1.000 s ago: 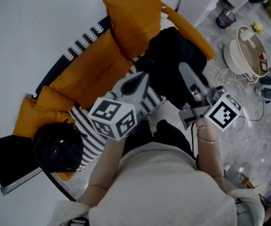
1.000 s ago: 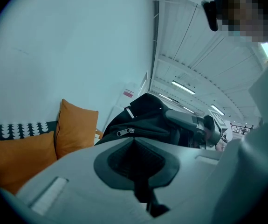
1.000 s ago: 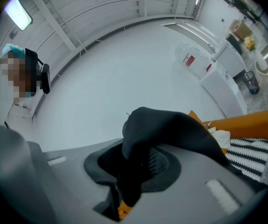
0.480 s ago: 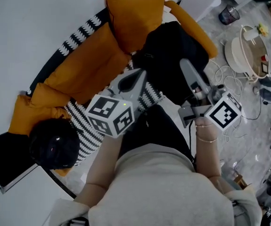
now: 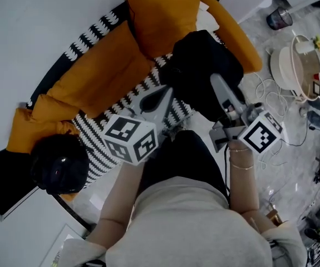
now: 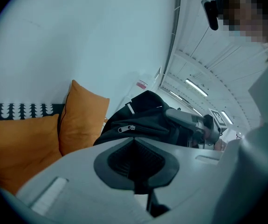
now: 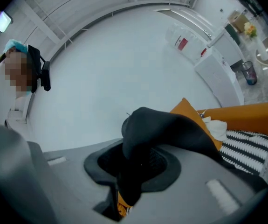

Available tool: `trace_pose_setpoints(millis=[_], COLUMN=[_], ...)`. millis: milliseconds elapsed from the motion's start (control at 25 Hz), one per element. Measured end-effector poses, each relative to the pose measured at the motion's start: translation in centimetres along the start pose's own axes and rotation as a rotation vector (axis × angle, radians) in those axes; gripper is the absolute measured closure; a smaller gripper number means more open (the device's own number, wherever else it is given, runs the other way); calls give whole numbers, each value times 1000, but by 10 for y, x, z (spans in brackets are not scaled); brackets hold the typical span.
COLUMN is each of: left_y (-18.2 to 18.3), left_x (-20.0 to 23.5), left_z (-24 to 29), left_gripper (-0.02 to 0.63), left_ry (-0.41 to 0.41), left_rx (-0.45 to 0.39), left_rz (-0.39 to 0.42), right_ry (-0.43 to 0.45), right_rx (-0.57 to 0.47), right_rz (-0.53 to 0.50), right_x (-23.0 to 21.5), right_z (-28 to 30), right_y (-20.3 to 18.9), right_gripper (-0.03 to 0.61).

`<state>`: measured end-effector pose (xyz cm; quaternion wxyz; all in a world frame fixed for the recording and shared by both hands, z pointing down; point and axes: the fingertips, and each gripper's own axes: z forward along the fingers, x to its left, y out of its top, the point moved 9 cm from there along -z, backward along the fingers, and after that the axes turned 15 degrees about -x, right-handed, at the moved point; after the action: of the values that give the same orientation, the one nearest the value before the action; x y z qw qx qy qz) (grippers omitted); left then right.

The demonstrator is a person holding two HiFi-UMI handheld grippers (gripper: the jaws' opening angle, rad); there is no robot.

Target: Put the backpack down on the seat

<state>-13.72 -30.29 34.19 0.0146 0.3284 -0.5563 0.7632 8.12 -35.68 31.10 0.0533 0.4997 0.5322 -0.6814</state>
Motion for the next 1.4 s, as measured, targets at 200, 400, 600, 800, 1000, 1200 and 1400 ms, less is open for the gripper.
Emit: trace_pose_setpoints(millis=[200,400,600,800,1000,1200,1400], left_y=[-18,-34,-61,-85,-105,-116,-130], left_x=[11,31,46,58,75,91,112], left_z=[20,40,48,52,46,47,40], left_gripper=[606,606,606,606,606,606,606], left_ry=[30,68,96,136,171,215,245], left_rx=[24,12,36,41,33,14,17], left_rz=[-28,-47,-66,-97,-124,-144,-156], right_ry=[-40,-56,-74,-98,-106,-126,-94], right_rx=[46,77,122,157,184,230,253], right_rz=[7,11,22,46,83,117,126], right_x=[-35,-72,-100,-123,-137,-151,-158], right_z=[7,14,21,23,24,27,36], right_y=[-6,-16,-34,-53,-93,-127,-149], right_gripper=[488,488,486,486,485,483,483])
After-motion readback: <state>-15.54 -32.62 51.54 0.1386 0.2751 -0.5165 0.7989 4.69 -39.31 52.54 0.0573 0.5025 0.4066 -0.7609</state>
